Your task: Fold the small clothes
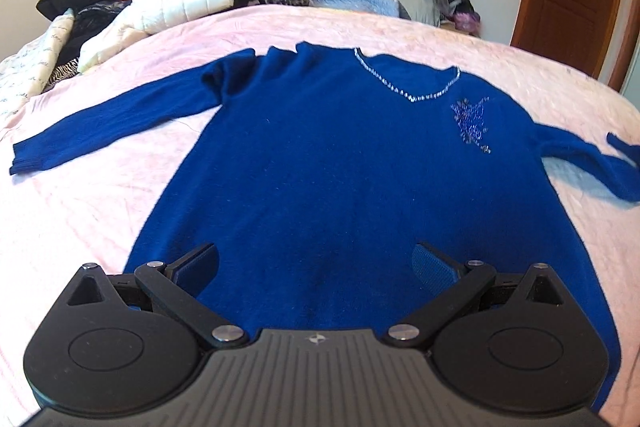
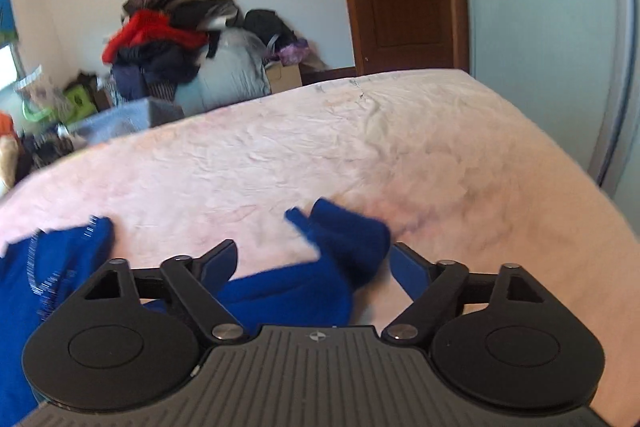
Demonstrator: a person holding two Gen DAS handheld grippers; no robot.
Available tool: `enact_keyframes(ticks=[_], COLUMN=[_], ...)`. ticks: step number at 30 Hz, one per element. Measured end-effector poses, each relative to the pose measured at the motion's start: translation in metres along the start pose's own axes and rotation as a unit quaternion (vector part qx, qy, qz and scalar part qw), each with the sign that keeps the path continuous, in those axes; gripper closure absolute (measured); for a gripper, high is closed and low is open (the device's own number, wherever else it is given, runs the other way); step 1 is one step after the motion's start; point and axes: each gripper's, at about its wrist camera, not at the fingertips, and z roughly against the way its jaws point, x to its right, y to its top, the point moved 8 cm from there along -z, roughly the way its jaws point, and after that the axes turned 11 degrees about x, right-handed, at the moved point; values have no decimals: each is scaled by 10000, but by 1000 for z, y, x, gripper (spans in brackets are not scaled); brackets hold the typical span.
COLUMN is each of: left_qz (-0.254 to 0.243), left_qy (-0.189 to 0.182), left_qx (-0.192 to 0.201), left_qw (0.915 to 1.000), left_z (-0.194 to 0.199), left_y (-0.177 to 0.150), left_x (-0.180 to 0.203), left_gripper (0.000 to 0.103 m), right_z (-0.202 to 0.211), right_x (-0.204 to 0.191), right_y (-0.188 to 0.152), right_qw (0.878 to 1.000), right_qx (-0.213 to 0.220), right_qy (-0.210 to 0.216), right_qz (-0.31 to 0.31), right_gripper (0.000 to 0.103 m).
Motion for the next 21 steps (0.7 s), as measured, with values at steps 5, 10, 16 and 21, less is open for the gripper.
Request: enact_keyframes(ticks=[5, 10, 16, 21], left_qz=[114, 126, 155, 166], left_qy=[36, 104, 136, 74], left_qx=[-137, -251, -361, -341], left_qw=[9998, 9995, 9991, 9993], left_z=[-19, -31, -38, -38], left_y=[2, 3, 0, 4], left_x=[4, 1, -3, -3], left_gripper=[0, 0, 0, 0], right_z=[-49, -80, -93, -93], right_x=[-18, -25, -16, -5], right_y=[-6, -19, -20, -14], right_qw=[9909, 9744, 9735, 9824], right_qx=[-669, -1122, -1246, -1216], right_qy=[38, -119, -272, -223], right_qz=[1167, 1946, 1898, 1399], right_gripper=[40, 61, 83, 98])
